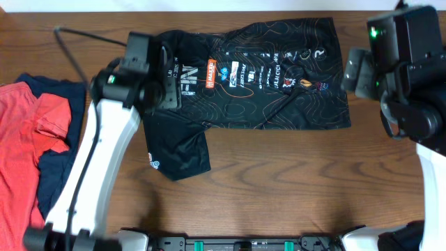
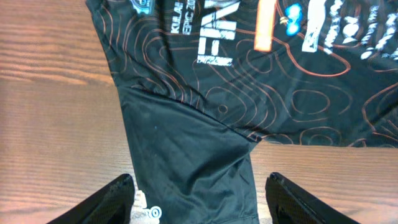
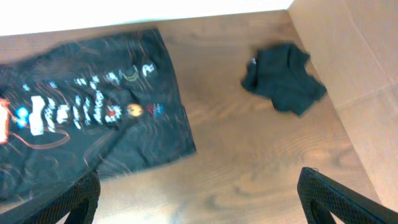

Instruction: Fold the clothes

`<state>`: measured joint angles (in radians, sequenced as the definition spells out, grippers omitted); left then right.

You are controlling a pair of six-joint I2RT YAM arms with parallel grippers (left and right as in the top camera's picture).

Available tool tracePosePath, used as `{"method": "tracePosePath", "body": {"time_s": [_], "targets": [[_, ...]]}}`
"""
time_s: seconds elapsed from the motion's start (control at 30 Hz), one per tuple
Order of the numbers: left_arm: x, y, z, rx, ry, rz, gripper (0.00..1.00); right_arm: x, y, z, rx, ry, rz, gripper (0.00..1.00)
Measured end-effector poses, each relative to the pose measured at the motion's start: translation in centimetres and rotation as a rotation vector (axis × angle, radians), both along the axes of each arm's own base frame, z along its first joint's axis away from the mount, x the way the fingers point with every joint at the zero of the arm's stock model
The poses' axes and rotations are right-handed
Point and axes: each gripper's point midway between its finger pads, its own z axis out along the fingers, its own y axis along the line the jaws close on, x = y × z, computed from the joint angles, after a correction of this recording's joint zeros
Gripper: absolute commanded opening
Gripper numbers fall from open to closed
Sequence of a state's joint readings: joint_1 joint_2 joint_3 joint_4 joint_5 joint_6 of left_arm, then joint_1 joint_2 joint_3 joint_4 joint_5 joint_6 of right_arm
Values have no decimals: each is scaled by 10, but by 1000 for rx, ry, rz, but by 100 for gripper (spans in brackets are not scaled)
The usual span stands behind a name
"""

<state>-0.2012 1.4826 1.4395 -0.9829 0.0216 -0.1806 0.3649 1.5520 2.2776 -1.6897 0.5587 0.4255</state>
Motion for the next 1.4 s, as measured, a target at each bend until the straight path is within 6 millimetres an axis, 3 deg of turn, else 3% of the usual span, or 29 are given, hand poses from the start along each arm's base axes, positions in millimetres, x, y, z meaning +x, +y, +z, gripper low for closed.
{"method": "tracePosePath", "body": {"time_s": [0.07,0.17,0.27,0.33,0.4,0.5,0.73,0.93,1.27,1.4], "targets": [[-9,2,3,-6,-25,5,71,0,0,-15,-1,35,-17,99],[-20,5,-4,-4,-12,11,71,17,8,-56,-4,100,-28,99],[-23,5,-21,-4,18,23,71,41,26,-126,13,191,-13,99],[-22,5,-31,-5,25,26,72,46,33,-175,18,265,-4,99],[-18,4,-40,-8,12,28,75,42,36,-221,26,347,3,99],[-16,4,-51,-11,5,30,77,30,31,-262,62,429,-9,99],[-26,6,-79,-3,45,31,79,23,-19,-305,182,464,-156,99],[-25,6,-80,-4,38,31,79,18,-57,-330,295,472,-252,99],[-23,5,-79,-5,33,31,80,29,-52,-400,365,556,-221,99],[-23,5,-79,-5,34,31,80,41,-50,-407,381,526,-203,99]]}}
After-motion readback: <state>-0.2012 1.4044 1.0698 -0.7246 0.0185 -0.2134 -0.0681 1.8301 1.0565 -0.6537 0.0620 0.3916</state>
